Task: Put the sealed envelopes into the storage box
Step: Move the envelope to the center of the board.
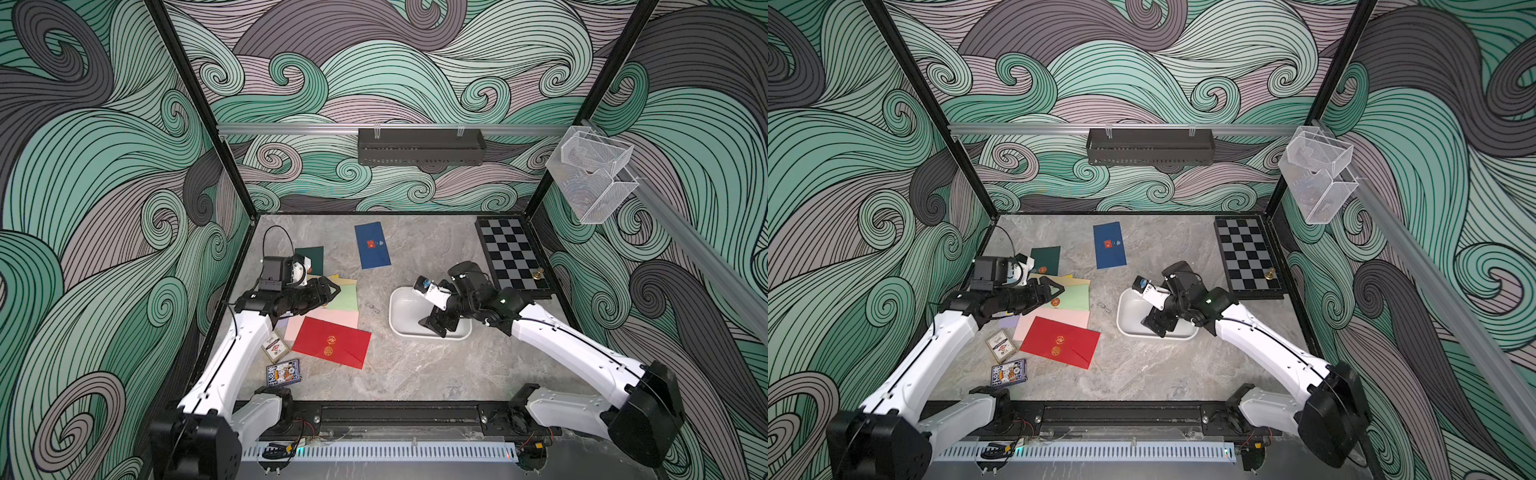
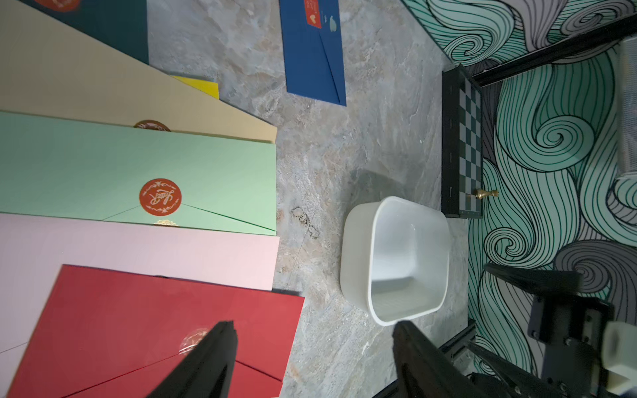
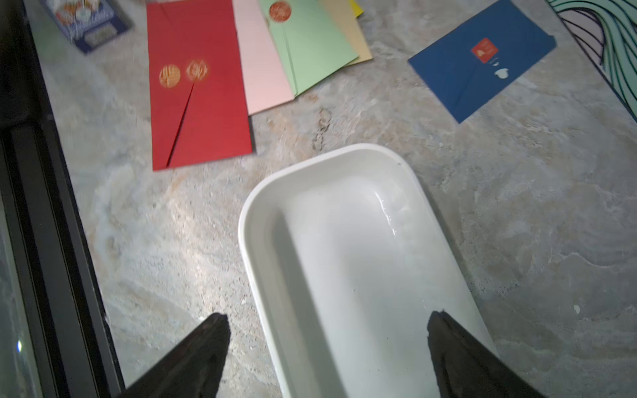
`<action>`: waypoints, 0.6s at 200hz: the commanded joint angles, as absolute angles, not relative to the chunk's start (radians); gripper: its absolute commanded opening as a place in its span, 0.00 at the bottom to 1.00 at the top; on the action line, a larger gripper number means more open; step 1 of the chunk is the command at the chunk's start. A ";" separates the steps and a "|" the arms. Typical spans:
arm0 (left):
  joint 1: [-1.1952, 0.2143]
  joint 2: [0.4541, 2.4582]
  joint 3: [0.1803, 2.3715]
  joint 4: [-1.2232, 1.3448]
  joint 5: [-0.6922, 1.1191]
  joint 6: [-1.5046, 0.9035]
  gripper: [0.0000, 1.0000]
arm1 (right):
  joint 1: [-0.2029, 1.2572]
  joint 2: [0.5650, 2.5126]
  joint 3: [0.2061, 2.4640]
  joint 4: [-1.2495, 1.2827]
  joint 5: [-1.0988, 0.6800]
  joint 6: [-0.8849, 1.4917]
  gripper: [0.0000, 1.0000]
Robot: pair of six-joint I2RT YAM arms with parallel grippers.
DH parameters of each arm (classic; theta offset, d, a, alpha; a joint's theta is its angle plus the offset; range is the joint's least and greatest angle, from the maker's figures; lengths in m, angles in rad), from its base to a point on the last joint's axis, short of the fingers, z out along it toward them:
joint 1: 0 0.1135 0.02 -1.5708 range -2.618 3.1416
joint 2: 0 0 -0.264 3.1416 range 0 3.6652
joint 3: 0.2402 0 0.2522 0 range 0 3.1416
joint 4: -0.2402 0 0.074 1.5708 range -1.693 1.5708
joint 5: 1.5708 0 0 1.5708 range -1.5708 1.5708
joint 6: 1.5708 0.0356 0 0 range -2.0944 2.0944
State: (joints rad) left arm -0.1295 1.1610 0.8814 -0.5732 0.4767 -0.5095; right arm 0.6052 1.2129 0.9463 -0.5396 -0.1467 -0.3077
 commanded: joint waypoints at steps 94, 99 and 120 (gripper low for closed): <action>-0.327 2.319 2.033 -0.744 0.249 -0.583 0.56 | 0.468 1.149 0.830 -0.456 -0.251 0.160 0.88; -0.327 2.343 2.071 -0.755 0.237 -0.580 0.56 | 0.468 1.145 0.827 -0.459 -0.254 0.162 0.88; -0.328 2.415 2.149 -0.764 0.207 -0.567 0.56 | 0.468 1.142 0.827 -0.454 -0.272 0.163 0.87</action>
State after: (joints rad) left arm -0.3305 2.3730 2.0499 -0.6743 0.2695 -0.5797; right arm 0.4706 1.1591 0.8299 -0.4808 -0.2287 0.1329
